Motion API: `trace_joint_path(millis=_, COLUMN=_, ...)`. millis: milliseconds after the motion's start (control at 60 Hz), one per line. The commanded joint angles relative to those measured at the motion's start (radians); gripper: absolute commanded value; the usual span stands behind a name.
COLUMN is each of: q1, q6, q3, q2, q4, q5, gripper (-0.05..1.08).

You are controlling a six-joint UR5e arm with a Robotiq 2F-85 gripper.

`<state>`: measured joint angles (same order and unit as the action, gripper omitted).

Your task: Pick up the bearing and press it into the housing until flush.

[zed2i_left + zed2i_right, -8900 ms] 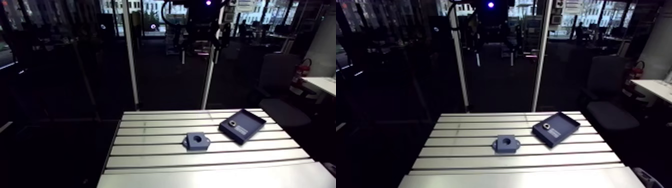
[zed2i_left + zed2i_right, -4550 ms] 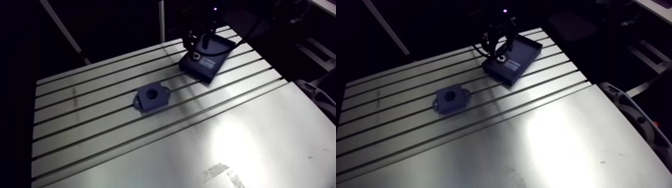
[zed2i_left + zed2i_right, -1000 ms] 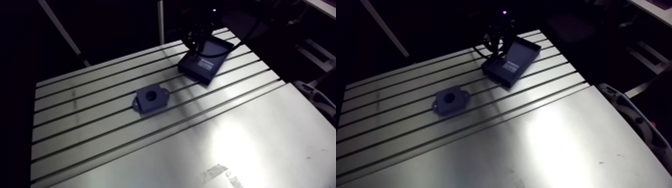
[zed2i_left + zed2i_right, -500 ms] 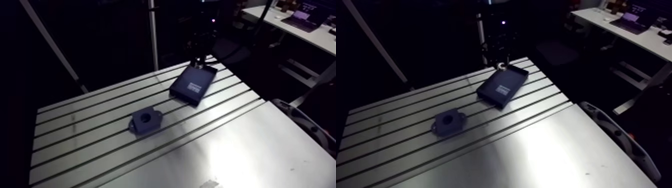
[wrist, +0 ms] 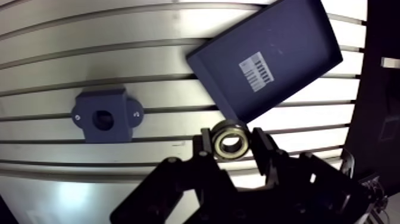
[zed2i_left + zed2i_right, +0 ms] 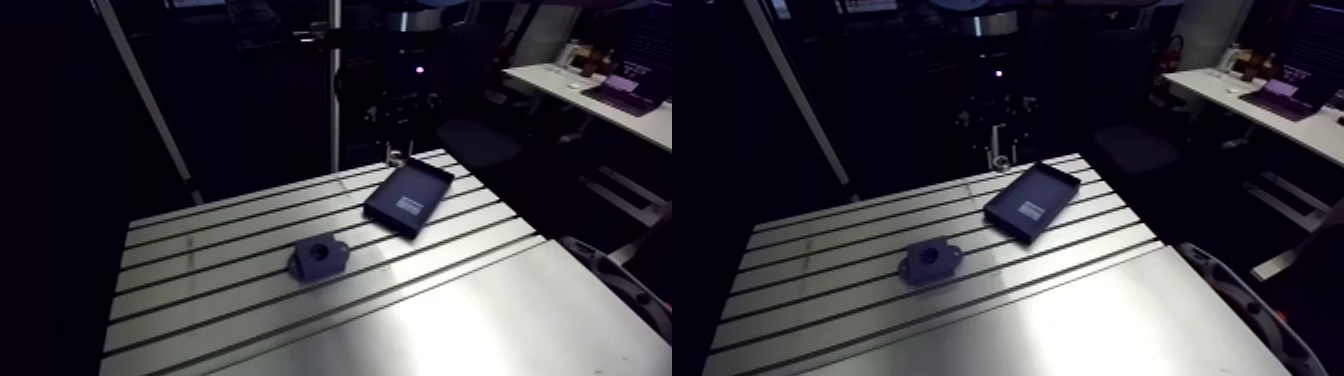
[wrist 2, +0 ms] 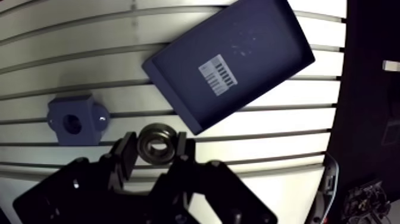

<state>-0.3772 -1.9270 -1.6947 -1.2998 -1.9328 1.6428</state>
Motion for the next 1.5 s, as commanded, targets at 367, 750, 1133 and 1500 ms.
trace_joint_path(millis=367, q1=0.23, q6=0.158, q3=-0.101, q2=-0.077, q4=-0.004, q5=-0.033, gripper=0.72)
trace_joint_path(millis=750, q1=0.228, q6=0.139, q3=-0.182, q2=-0.07, q4=-0.138, q5=-0.036, gripper=0.72)
trace_joint_path(millis=1133, q1=0.23, q6=0.13, q3=-0.201, q2=-0.022, q4=-0.163, q5=-0.046, gripper=0.72)
trace_joint_path(millis=1500, q1=0.23, q6=0.127, q3=-0.231, q2=0.014, q4=-0.245, q5=-0.051, gripper=0.72)
